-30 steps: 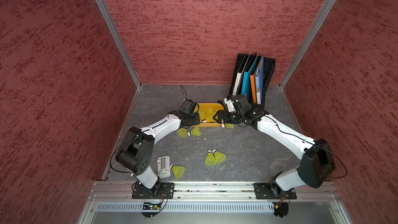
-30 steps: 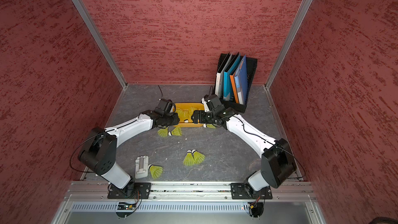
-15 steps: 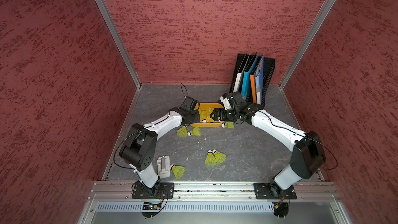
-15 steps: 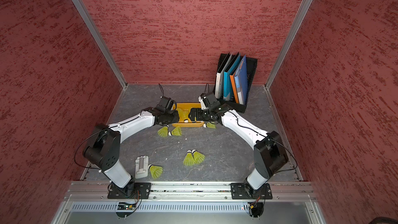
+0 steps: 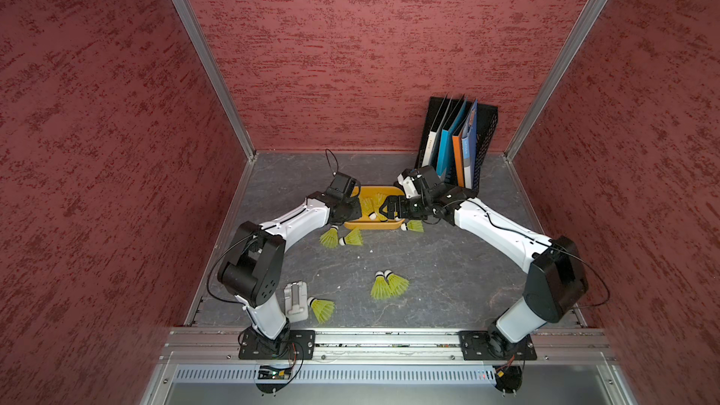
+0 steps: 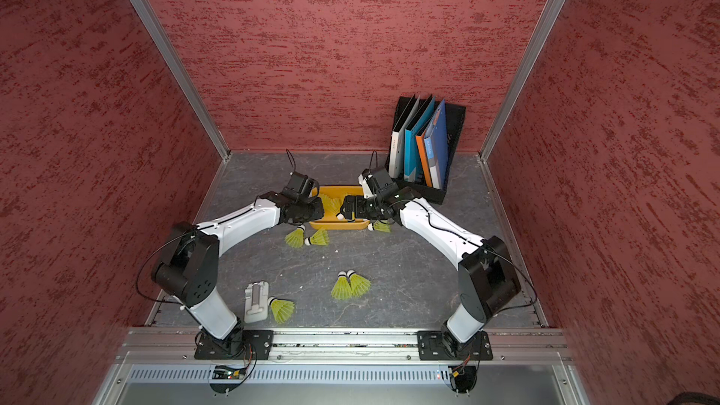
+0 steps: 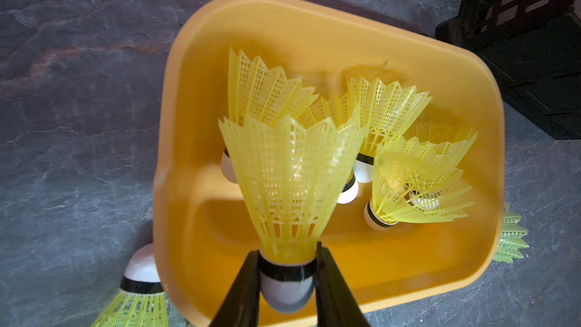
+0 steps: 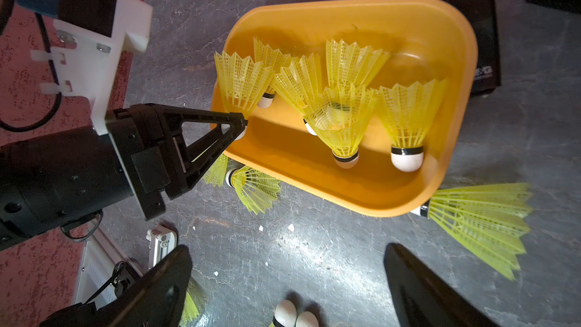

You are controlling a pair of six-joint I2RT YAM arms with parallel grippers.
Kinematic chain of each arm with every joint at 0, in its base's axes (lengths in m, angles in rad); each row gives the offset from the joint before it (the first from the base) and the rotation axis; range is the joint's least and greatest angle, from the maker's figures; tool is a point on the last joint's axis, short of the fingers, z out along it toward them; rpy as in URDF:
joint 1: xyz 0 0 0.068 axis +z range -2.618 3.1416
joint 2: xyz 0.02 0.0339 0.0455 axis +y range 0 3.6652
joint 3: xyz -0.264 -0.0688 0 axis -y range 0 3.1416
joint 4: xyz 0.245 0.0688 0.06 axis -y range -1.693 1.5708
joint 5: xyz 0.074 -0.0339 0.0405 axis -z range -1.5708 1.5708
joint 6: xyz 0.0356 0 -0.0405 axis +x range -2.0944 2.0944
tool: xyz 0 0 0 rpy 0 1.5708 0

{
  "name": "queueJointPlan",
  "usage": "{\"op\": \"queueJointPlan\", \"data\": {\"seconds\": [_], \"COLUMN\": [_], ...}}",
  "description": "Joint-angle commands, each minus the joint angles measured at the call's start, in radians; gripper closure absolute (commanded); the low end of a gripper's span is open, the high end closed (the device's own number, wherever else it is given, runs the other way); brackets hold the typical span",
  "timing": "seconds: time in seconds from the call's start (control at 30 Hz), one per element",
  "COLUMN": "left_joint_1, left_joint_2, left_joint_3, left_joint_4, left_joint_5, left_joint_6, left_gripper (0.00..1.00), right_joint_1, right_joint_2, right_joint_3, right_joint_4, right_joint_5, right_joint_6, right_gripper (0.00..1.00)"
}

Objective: Put the shuttlecocks into the storage box
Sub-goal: Place the shuttlecock in the storage box.

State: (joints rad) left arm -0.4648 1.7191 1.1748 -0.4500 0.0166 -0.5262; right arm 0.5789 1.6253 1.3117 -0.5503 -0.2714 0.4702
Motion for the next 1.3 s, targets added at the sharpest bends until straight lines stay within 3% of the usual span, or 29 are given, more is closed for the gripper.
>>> {"op": "queueJointPlan", "data": {"seconds": [0.0,0.17,0.6,1.03,1.27], "left_joint_1": [0.005,0.002,-0.003,-0.012,0.008], "left_joint_2": [0.017,0.011,-0.054,-0.191,-0.303], "left_joint_3": [0.023,0.02,0.051,0.003,-0.072], "left_joint_4": [-0.012,-0.028,-0.077,-0.083,-0.059], "left_joint_5": [-0.017,-0.018,-0.041,-0.109,-0.049], "left_joint_6": [-0.011,-0.026,-0.017,-0.034,-0.01], "left_gripper": [0.64,0.44,0.4,0.03,0.0], "right_joint_1": [0.003,0.004,0.004,0.005,0.063], "right_joint_2": [-0.016,-0.015,-0.017,-0.051,-0.102], "right_joint_3": [0.0,-0.001,-0.009,-0.033,-0.067], "right_joint_4": [-0.004,-0.003,0.003,0.013,0.025], "right_joint_5": [-0.015,-0.014,-0.011,0.005,0.066], "right_joint_6": [-0.007,-0.007,-0.001,-0.023,-0.099], "right_gripper": [0.02,0.02,0.01,0.02,0.02]}}
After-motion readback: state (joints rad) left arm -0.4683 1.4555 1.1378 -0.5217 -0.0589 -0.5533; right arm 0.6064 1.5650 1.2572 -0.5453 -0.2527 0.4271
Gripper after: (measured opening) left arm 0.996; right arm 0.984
